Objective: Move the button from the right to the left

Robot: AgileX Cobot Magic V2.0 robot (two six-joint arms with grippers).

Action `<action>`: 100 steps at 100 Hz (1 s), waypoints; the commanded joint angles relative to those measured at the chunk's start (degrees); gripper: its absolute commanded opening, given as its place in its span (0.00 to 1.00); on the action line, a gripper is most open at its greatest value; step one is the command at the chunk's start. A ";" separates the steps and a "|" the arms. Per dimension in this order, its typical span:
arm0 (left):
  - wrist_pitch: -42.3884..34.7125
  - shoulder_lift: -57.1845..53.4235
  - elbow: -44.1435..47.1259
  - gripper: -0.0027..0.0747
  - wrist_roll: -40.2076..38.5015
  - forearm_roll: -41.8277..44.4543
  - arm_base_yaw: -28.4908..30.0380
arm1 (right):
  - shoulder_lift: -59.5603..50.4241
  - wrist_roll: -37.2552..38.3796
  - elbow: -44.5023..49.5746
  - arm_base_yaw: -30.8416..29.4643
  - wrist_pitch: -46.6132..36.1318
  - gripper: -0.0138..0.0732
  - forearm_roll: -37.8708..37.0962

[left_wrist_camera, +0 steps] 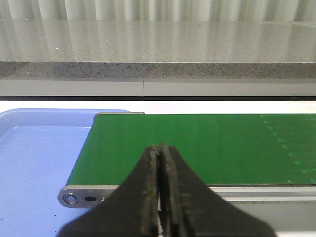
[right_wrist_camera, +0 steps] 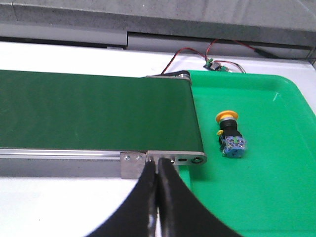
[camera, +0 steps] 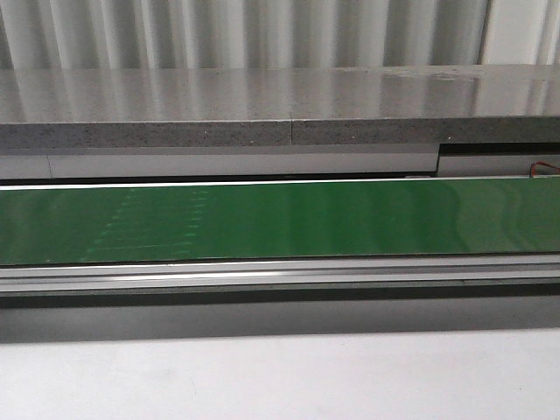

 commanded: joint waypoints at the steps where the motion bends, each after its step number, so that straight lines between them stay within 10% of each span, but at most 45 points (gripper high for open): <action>1: -4.30 -1.92 2.23 0.01 -0.23 -0.04 -0.46 | 5.21 -0.46 -4.79 0.04 -0.84 0.08 -0.69; 100: -4.30 -1.92 2.23 0.01 -0.23 -0.04 -0.46 | 44.77 -0.40 -25.16 0.04 2.13 0.10 2.09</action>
